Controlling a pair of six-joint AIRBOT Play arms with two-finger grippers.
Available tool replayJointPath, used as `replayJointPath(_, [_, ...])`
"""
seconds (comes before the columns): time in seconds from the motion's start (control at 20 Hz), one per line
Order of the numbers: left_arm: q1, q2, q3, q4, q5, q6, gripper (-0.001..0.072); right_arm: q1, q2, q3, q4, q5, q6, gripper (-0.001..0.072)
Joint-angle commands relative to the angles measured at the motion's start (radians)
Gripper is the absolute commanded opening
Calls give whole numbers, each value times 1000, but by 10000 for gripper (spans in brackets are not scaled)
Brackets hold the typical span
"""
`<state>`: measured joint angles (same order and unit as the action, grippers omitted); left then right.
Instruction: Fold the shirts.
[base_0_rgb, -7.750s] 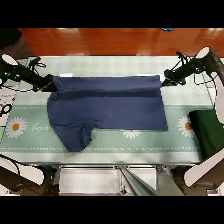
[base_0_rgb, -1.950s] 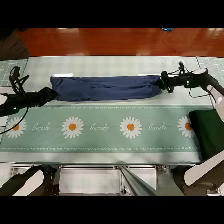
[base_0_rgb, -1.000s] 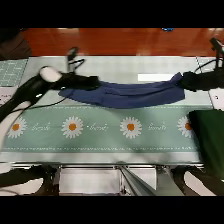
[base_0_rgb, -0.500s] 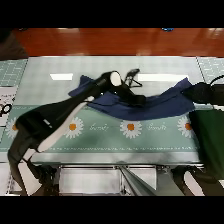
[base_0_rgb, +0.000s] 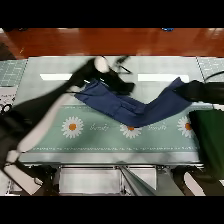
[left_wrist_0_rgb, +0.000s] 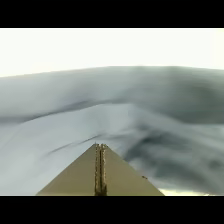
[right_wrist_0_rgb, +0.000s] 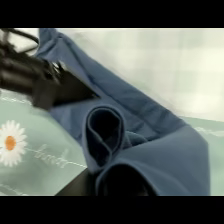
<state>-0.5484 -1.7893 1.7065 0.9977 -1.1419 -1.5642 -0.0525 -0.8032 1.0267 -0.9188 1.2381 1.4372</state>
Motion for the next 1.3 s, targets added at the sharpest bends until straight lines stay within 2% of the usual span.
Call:
replayJointPath(0.0, [206, 277, -211, 150, 10, 0, 19, 167, -147, 26, 89, -179, 4, 18])
replayJointPath(0.15, [401, 584, -510, 163, 81, 56, 19, 338, -423, 183, 138, -306, -1, 18])
replayJointPath(0.4, [639, 945, -877, 162, 133, 72, 19, 488, -913, 592, 246, -308, 30, 18])
replayJointPath(0.6, [663, 1028, -999, 154, 133, 72, 19, 541, -1145, 827, 285, -305, 92, 18])
replayJointPath(0.9, [625, 1006, -1055, 67, 198, 90, 19, 579, -1270, 940, 306, -338, 123, 19])
replayJointPath(0.95, [615, 998, -1060, 64, 212, 90, 19, 586, -1274, 940, 308, -352, 120, 80])
replayJointPath(1.0, [605, 989, -1063, 64, 222, 90, 19, 592, -1277, 940, 309, -360, 121, 287])
replayJointPath(1.05, [596, 978, -1063, 63, 225, 90, 19, 592, -1276, 940, 314, -351, 119, 415])
replayJointPath(1.15, [593, 967, -1062, 64, 235, 90, 19, 580, -1261, 940, 318, -280, 122, 413])
replayJointPath(1.25, [622, 969, -1039, 64, 227, 91, 19, 534, -1221, 940, 312, -142, 126, 410])
